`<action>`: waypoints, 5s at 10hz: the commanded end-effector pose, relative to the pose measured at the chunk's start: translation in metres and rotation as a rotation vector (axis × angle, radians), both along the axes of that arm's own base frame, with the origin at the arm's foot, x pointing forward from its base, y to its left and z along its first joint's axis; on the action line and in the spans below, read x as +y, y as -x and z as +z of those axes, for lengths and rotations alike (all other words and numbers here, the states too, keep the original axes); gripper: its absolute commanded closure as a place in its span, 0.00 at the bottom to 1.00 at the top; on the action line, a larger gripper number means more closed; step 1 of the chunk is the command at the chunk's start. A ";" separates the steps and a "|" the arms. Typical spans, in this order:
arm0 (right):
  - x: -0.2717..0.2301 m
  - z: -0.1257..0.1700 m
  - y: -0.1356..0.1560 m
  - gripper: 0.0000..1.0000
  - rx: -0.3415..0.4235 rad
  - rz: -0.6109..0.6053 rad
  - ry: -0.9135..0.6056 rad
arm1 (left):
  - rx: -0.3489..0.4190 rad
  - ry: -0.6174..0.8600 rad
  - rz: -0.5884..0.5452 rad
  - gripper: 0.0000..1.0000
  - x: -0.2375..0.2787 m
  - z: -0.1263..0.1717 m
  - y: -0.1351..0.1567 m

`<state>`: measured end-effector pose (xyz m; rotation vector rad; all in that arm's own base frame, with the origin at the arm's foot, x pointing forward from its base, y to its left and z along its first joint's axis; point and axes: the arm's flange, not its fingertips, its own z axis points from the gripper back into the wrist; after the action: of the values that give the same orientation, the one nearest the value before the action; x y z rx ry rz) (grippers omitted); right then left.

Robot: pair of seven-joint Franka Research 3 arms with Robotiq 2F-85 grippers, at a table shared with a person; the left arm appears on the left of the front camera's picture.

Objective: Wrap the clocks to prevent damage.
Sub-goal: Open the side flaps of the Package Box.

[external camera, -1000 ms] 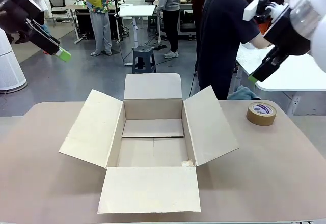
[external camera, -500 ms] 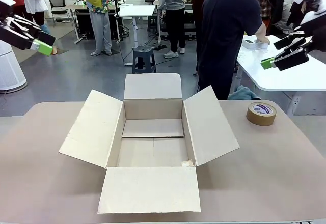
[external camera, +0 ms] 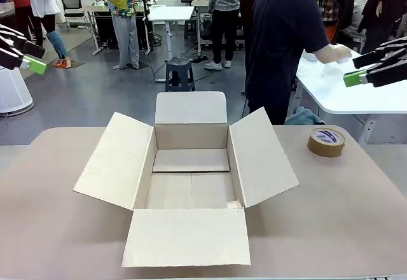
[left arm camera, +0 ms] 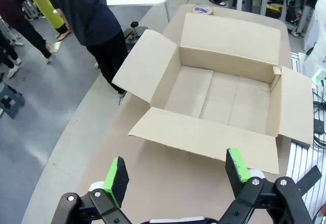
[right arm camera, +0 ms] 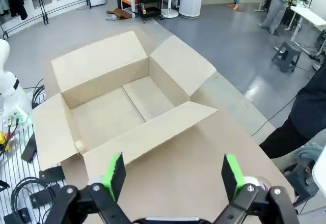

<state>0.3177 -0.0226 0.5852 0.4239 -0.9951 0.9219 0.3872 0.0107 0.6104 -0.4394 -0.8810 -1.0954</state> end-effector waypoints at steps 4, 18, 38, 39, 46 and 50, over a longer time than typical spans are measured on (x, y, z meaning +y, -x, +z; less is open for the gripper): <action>0.000 0.000 0.000 0.00 0.000 0.000 0.000 | 0.000 0.000 0.000 0.00 0.000 0.000 0.000; 0.005 0.000 -0.002 1.00 0.039 0.020 0.083 | 0.017 -0.041 -0.035 1.00 0.010 0.004 0.004; 0.287 -0.049 -0.094 0.99 0.739 -0.830 0.251 | 0.745 -0.555 0.530 1.00 -0.201 -0.062 -0.018; 0.275 -0.058 -0.100 0.99 0.752 -0.934 0.192 | 0.732 -0.553 0.527 1.00 -0.202 -0.064 -0.018; 0.286 -0.113 -0.088 0.99 0.944 -1.110 0.294 | 0.572 -0.517 1.040 1.00 -0.240 -0.109 -0.003; 0.279 -0.129 -0.091 0.99 0.873 -1.187 0.313 | 0.597 -0.498 1.114 1.00 -0.235 -0.132 -0.014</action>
<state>0.4059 0.2564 0.4636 -0.0381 -0.1106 -0.1790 0.3970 -0.2236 0.4854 0.1483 -0.1652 -0.1394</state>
